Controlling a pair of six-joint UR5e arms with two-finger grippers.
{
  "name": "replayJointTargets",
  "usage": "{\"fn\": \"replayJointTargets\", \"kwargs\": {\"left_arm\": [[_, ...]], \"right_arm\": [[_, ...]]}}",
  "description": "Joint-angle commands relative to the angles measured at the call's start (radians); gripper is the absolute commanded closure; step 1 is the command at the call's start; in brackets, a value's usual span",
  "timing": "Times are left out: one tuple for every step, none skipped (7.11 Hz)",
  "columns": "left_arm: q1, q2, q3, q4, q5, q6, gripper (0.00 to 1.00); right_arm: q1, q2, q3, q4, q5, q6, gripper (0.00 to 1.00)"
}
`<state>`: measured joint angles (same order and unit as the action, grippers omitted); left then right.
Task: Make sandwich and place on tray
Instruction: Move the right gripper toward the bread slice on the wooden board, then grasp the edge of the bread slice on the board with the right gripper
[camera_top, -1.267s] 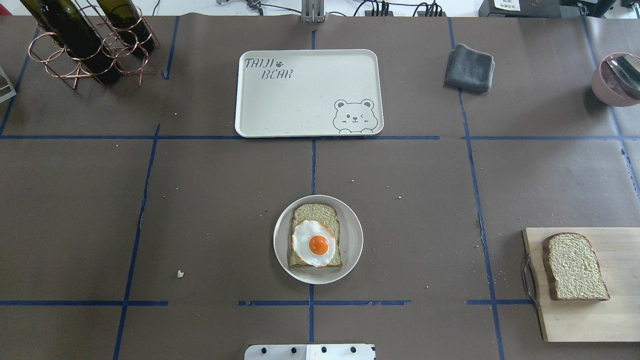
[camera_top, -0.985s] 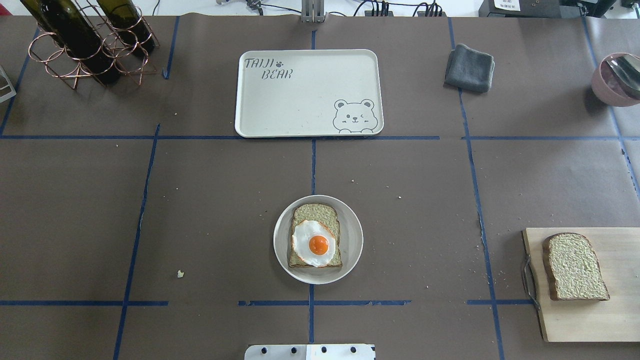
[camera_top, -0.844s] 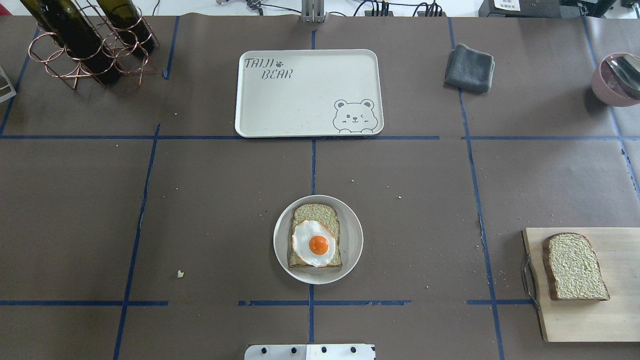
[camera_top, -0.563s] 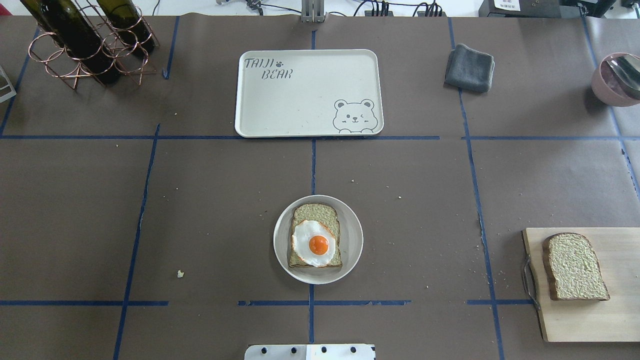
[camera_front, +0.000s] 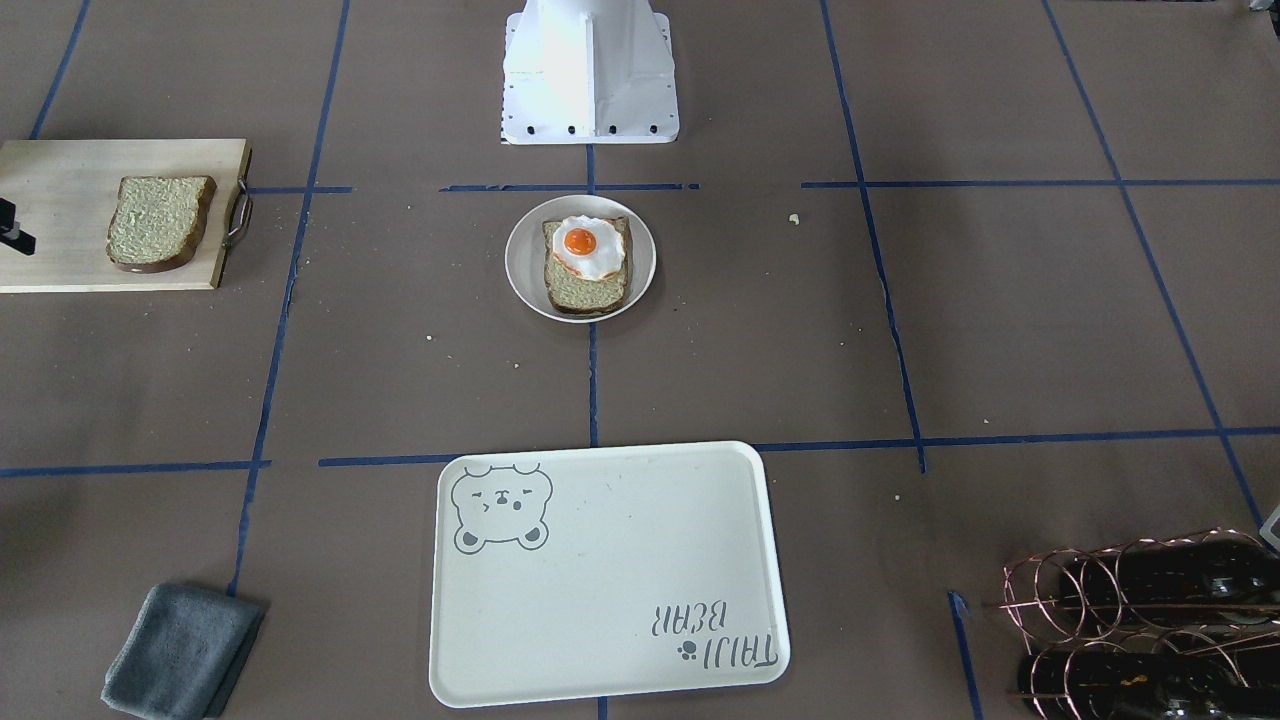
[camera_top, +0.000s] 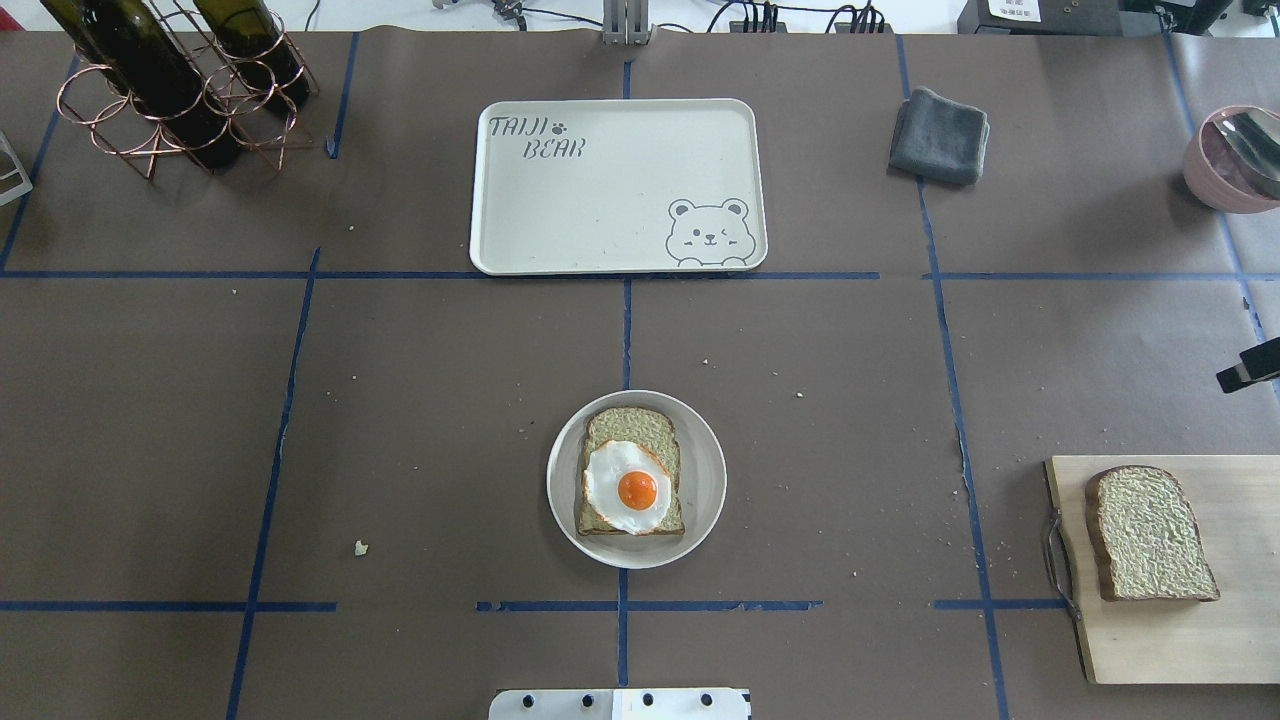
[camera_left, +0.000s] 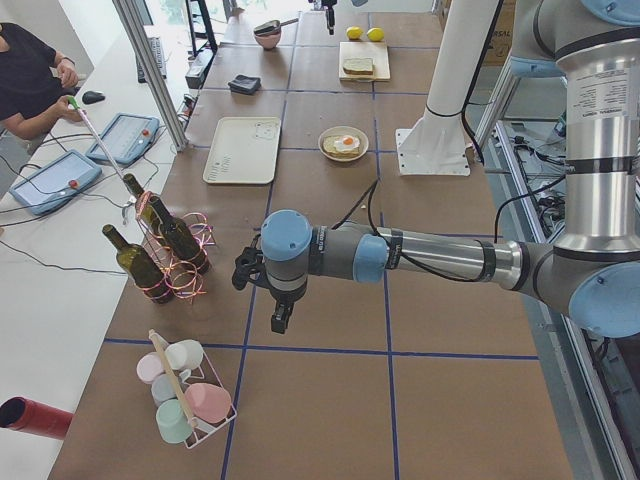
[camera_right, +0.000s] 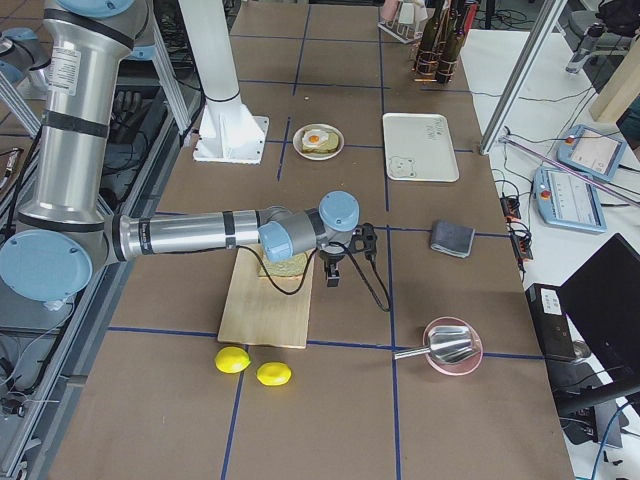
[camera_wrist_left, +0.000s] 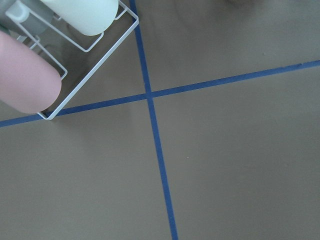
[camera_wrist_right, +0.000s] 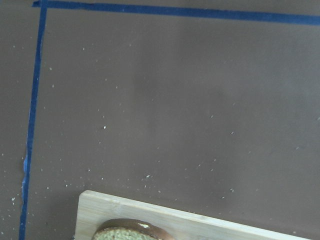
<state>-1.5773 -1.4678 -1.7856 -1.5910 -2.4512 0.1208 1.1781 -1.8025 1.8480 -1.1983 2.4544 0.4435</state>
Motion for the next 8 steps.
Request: {"fn": "replayJointTargets", "kwargs": {"left_arm": [[0.000,0.001,-0.002,-0.009,-0.035,-0.003,0.00],[0.000,0.001,-0.002,-0.009,-0.037,-0.003,0.00],[0.000,0.001,-0.003,-0.007,-0.037,-0.004,0.00],[0.000,0.001,-0.003,-0.007,-0.038,-0.004,0.00],[0.000,0.001,-0.002,-0.007,-0.043,-0.004,0.00],[0.000,0.001,-0.002,-0.007,-0.043,-0.004,0.00],[0.000,0.001,-0.005,-0.007,-0.043,-0.006,0.00],[0.000,0.001,-0.006,-0.006,-0.043,-0.006,0.00]], "right_arm": [[-0.170,-0.121,0.002,0.342,-0.098,0.301,0.00],[-0.263,-0.161,0.000,0.459,-0.180,0.379,0.02],[-0.284,-0.182,-0.018,0.495,-0.207,0.402,0.02],[-0.307,-0.182,-0.021,0.529,-0.216,0.464,0.06],[-0.319,-0.184,-0.044,0.567,-0.221,0.487,0.11],[-0.328,-0.184,-0.065,0.595,-0.221,0.533,0.15],[-0.340,-0.184,-0.072,0.597,-0.219,0.550,0.15],[-0.345,-0.186,-0.082,0.597,-0.215,0.552,0.15]]}}
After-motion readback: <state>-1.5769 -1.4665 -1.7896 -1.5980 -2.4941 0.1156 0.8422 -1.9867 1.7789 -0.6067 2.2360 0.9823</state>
